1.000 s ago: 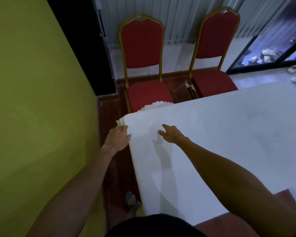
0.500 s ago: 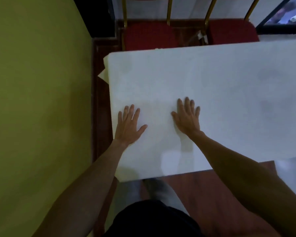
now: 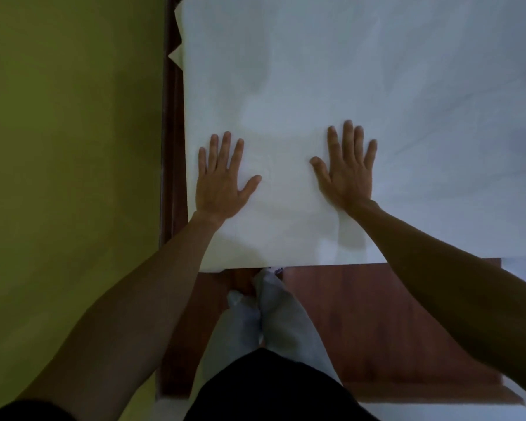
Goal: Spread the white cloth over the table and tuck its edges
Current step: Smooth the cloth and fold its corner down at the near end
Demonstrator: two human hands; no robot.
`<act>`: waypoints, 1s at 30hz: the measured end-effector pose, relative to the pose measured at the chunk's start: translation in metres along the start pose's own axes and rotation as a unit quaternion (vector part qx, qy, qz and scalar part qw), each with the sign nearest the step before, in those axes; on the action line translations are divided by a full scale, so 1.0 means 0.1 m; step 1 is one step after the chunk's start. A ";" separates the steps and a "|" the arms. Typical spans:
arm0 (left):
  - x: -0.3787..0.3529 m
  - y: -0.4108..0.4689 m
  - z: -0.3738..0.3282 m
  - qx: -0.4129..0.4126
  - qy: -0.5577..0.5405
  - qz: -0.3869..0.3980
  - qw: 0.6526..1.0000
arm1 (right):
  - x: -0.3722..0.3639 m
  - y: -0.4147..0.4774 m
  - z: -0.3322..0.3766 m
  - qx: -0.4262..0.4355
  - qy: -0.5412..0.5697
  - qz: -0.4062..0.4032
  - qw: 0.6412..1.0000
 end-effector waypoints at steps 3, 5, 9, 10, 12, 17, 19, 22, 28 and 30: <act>-0.02 -0.09 0.01 0.005 0.003 0.001 1.000 | -0.01 -0.08 0.01 0.002 -0.008 -0.006 1.000; -0.02 -0.15 0.02 0.005 0.008 0.001 1.000 | -0.02 -0.13 0.03 0.005 -0.013 -0.009 1.000; -0.04 -0.28 0.03 0.007 0.012 -0.008 1.000 | -0.04 -0.22 0.06 0.010 -0.017 -0.013 1.000; -0.05 -0.32 0.03 0.007 0.013 -0.008 1.000 | -0.04 -0.24 0.07 0.011 -0.017 -0.014 1.000; -0.07 -0.39 0.04 0.009 0.018 -0.011 1.000 | -0.06 -0.30 0.11 0.017 -0.022 -0.022 0.999; -0.09 -0.43 0.06 0.005 0.020 -0.031 0.999 | -0.08 -0.33 0.11 0.016 -0.016 -0.033 0.999; -0.09 -0.40 0.06 0.007 0.017 -0.033 0.999 | -0.08 -0.31 0.12 0.013 -0.013 -0.032 0.999; -0.11 -0.41 0.06 0.009 0.018 -0.035 0.999 | -0.09 -0.31 0.12 0.014 -0.014 -0.027 0.999; -0.12 -0.41 0.06 0.010 0.019 -0.038 0.999 | -0.09 -0.31 0.10 0.016 -0.018 -0.038 0.999; -0.11 -0.40 0.06 0.011 0.023 -0.033 0.999 | -0.09 -0.31 0.11 0.018 -0.013 -0.037 0.999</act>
Point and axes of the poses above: each hand's wrist, its own y-axis towards the middle knuckle, its own x-axis out of the back of the hand, z = x × y, the point moved 7 cm from there along y, towards the middle knuckle, and after that the axes turned 3 degrees about -z, right-handed, at the moved point
